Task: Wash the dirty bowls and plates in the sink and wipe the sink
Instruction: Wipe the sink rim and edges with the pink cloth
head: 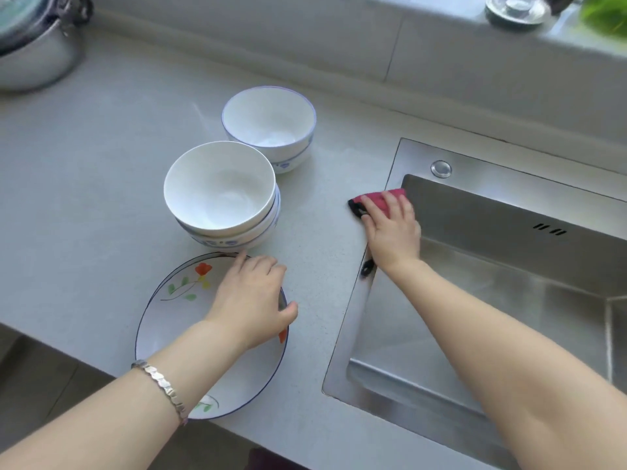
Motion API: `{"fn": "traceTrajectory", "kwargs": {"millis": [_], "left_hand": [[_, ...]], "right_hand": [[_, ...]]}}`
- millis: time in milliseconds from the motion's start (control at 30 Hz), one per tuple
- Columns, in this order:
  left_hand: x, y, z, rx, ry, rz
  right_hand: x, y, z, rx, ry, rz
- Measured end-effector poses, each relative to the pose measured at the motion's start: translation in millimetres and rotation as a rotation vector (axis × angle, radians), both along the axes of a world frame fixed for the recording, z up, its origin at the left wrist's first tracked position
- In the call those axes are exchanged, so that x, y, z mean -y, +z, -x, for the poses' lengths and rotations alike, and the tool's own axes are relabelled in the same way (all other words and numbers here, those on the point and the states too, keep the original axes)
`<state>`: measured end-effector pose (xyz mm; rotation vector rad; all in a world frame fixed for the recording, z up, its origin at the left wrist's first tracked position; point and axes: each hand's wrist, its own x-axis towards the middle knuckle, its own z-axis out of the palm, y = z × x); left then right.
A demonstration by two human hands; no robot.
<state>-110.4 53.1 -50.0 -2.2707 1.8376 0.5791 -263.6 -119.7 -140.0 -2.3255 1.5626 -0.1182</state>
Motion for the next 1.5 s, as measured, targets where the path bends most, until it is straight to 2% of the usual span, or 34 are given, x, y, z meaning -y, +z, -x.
{"fn": "traceTrajectory", "kwargs": {"millis": [100,167,200,267,333,400,600,767,867,900,967,1033,1067,1133,1200,1367,1500], "left_hand": [[11,3,6,-0.044,0.022,0.027],[16,3,7,-0.052,0.051,0.005],[19,3,7,-0.055,0.070,-0.004],[20,2,6,-0.051,0.095,-0.022],[20,0,7,-0.047,0.115,-0.037],[22,-4,9,-0.029,0.130,-0.030],[39,-14,13,-0.041,0.182,-0.056],[64,-24,17,-0.112,0.178,-0.101],[82,-31,21,-0.157,0.186,-0.166],[86,-32,22,-0.157,0.192,-0.179],[91,-35,23,-0.149,0.203,-0.193],[93,-37,24,-0.140,0.214,-0.199],[93,-38,24,-0.138,0.218,-0.197],[93,-39,23,-0.140,0.222,-0.189],[94,-40,22,-0.148,0.230,-0.179],[95,-39,21,-0.160,0.237,-0.175],[94,-39,20,-0.161,0.252,-0.180]], "right_hand": [[18,9,40,0.189,-0.168,-0.049],[7,18,48,0.326,-0.182,0.091],[-4,21,44,0.384,-0.106,0.162],[-36,19,24,0.440,0.208,0.244],[-66,2,-3,0.296,0.572,0.194],[-67,-7,-31,0.110,0.713,0.130],[32,3,-82,-0.024,0.559,0.064],[112,-1,-48,-0.045,0.251,0.059],[140,0,-24,0.031,0.052,0.068],[136,3,-25,0.097,0.091,0.071],[104,1,-34,0.183,0.386,0.109],[70,-6,-50,0.176,0.685,0.165],[63,-4,-60,0.144,0.730,0.129],[71,1,-81,0.114,0.632,0.054],[93,0,-98,0.061,0.559,0.078],[143,-3,-123,-0.042,0.590,0.116],[157,3,-121,-0.074,0.483,0.042]]}}
